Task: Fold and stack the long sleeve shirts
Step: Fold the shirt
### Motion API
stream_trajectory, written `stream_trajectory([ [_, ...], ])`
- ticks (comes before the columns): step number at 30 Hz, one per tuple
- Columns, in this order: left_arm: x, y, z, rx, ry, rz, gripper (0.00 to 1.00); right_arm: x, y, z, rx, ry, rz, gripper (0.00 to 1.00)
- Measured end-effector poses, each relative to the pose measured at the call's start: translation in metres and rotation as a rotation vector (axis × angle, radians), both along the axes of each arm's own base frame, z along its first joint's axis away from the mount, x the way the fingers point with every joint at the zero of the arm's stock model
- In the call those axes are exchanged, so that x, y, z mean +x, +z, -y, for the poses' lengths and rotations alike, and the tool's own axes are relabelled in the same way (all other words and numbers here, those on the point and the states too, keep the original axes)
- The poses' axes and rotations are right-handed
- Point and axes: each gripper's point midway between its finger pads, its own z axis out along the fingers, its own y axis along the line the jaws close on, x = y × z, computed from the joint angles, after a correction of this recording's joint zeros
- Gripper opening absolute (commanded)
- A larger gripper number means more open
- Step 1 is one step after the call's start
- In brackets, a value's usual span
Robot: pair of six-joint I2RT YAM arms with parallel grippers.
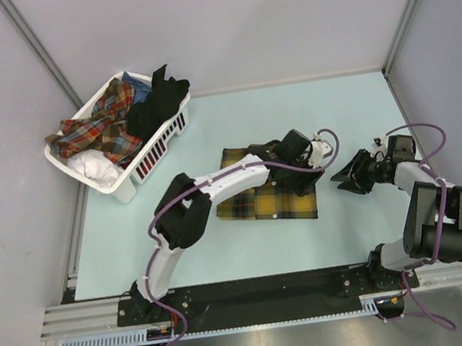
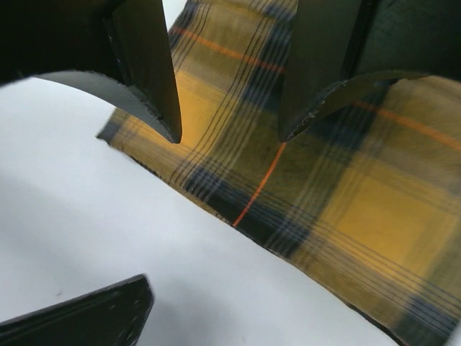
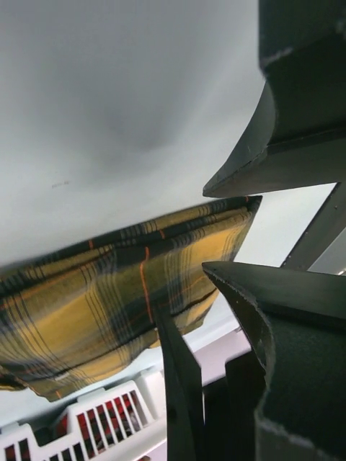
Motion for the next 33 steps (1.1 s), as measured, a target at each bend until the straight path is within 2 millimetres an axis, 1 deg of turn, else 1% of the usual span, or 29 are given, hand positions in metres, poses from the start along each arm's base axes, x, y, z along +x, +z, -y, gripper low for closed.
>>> stream_trajectory([
  [3,-0.006,-0.022,0.006,0.042,0.031,-0.022,0.63,0.001,-0.002,0.004,-0.013,-0.019,-0.012,0.46],
  [5,-0.008,-0.028,0.011,0.051,0.046,-0.025,0.63,0.002,-0.003,0.006,-0.021,-0.025,-0.014,0.46],
  [9,-0.009,-0.022,0.022,0.030,0.063,-0.016,0.62,0.002,-0.005,0.009,-0.035,-0.037,-0.019,0.46],
  [11,-0.006,-0.015,0.027,0.006,0.070,-0.006,0.58,0.002,-0.005,0.010,-0.038,-0.040,-0.021,0.45],
  [14,-0.003,-0.011,0.031,-0.003,0.087,0.006,0.54,0.002,-0.005,0.010,-0.038,-0.044,-0.022,0.46],
  [17,0.005,-0.008,0.035,-0.001,0.110,0.027,0.53,0.003,-0.005,0.010,-0.034,-0.051,-0.025,0.45],
  [20,0.009,-0.013,0.037,0.010,0.125,0.038,0.53,0.003,-0.004,0.010,-0.028,-0.056,-0.029,0.45],
  [25,0.005,-0.030,0.029,0.061,0.133,0.013,0.51,0.004,-0.003,0.009,-0.020,-0.056,-0.025,0.45],
  [28,0.003,-0.037,0.026,0.080,0.136,0.000,0.44,0.004,-0.002,0.009,-0.019,-0.054,-0.021,0.45],
  [31,0.001,-0.040,0.024,0.090,0.141,-0.013,0.29,0.005,-0.002,0.009,-0.017,-0.053,-0.017,0.43],
  [32,0.001,-0.040,0.024,0.088,0.142,-0.019,0.19,0.005,-0.002,0.008,-0.015,-0.052,-0.015,0.43],
  [33,0.002,-0.040,0.024,0.083,0.148,-0.027,0.15,0.005,-0.001,0.008,-0.012,-0.050,-0.012,0.43],
])
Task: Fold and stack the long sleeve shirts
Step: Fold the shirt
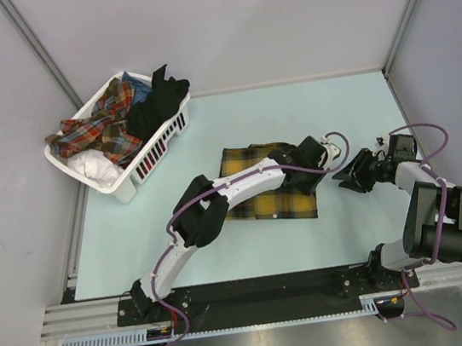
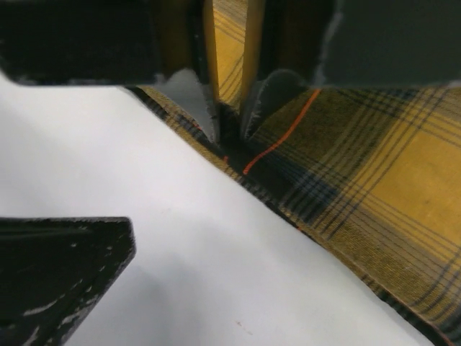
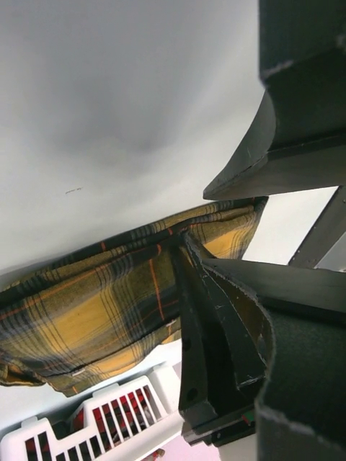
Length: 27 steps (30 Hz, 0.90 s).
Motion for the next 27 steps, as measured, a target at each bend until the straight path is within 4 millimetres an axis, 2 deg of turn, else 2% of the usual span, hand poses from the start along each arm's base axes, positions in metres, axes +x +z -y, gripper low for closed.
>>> stream_trajectory([
  [2,-0.001,0.001,0.002,-0.021,0.004,-0.030,0.02,0.000,0.001,-0.001,0.008,0.002,0.005,0.41],
  [3,-0.002,0.001,0.002,-0.031,0.007,-0.043,0.00,0.001,0.002,-0.002,0.015,0.003,0.008,0.39],
  [9,0.005,0.002,-0.004,-0.089,0.038,-0.122,0.00,0.001,0.006,-0.010,0.053,0.019,0.024,0.27],
  [17,0.015,0.018,-0.022,-0.153,0.071,-0.181,0.00,0.000,0.004,-0.034,0.089,0.093,0.025,0.23],
  [22,0.013,0.036,-0.022,-0.198,0.070,-0.175,0.00,-0.002,-0.006,-0.049,0.102,0.142,0.003,0.22],
  [27,0.010,0.039,-0.022,-0.208,0.065,-0.169,0.00,-0.003,-0.022,-0.058,0.111,0.171,-0.038,0.22],
])
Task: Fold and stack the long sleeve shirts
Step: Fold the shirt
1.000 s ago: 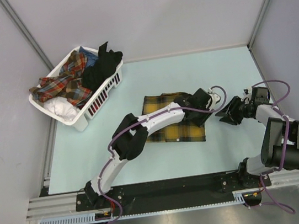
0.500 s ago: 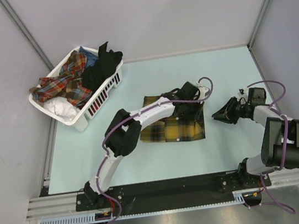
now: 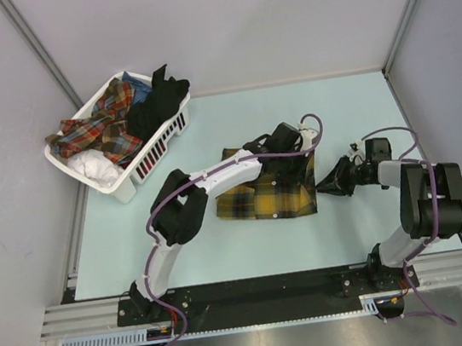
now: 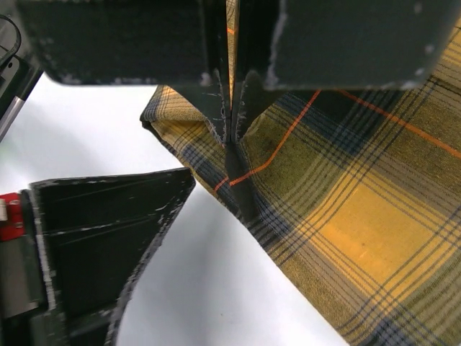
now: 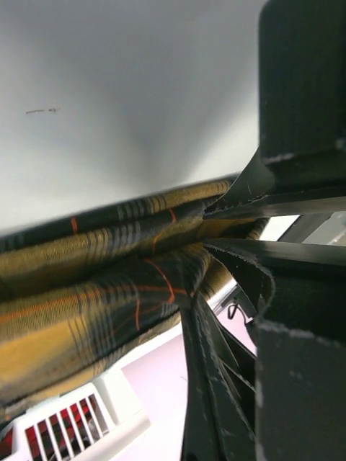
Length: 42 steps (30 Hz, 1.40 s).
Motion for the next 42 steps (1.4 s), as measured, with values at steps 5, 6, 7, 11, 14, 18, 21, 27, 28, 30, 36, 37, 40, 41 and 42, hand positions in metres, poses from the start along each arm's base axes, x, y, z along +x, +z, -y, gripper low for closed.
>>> stream_trajectory([
  [5,-0.001,-0.002,-0.002,0.003,0.000,-0.002,0.00,-0.002,-0.016,-0.005,0.007,0.019,-0.049,0.21],
  [6,-0.001,-0.003,-0.002,0.003,0.000,-0.002,0.00,-0.002,-0.019,-0.006,0.009,0.022,-0.058,0.21],
  [7,-0.001,-0.002,-0.002,0.002,0.000,-0.001,0.00,-0.002,-0.020,-0.007,0.009,0.024,-0.064,0.21],
  [11,-0.002,-0.002,-0.002,0.001,0.000,0.000,0.00,0.000,-0.022,-0.010,0.009,0.038,-0.064,0.23],
  [14,-0.001,-0.002,-0.002,-0.002,0.000,0.003,0.00,0.001,-0.022,-0.013,0.008,0.046,-0.061,0.25],
  [18,-0.001,-0.002,-0.002,-0.005,0.000,0.005,0.00,0.004,-0.022,-0.015,0.009,0.054,-0.060,0.24],
  [21,0.000,-0.002,-0.002,-0.006,0.002,0.004,0.00,0.004,-0.022,-0.016,0.008,0.059,-0.063,0.31],
  [27,0.002,-0.006,-0.006,-0.005,0.016,-0.003,0.00,0.004,-0.023,-0.012,-0.012,0.061,-0.074,0.34],
  [28,0.002,-0.007,-0.007,-0.004,0.019,-0.005,0.00,0.003,-0.022,-0.012,-0.012,0.061,-0.076,0.34],
  [30,0.001,-0.010,-0.010,0.001,0.021,-0.009,0.00,0.003,-0.022,-0.013,-0.015,0.065,-0.075,0.33],
  [36,-0.001,-0.014,-0.013,0.009,0.021,-0.015,0.13,0.003,-0.022,-0.023,-0.021,0.106,-0.061,0.00],
  [37,-0.001,-0.015,-0.014,0.009,0.023,-0.015,0.18,0.003,-0.023,-0.023,-0.021,0.109,-0.063,0.00],
  [40,-0.001,-0.014,-0.018,0.008,0.032,-0.021,0.36,0.002,-0.024,-0.019,-0.023,0.104,-0.075,0.00],
  [41,-0.001,-0.013,-0.022,0.010,0.033,-0.020,0.38,0.002,-0.023,-0.018,-0.025,0.105,-0.078,0.00],
  [42,0.000,-0.011,-0.027,0.012,0.036,-0.018,0.42,0.002,-0.023,-0.016,-0.027,0.105,-0.079,0.00],
])
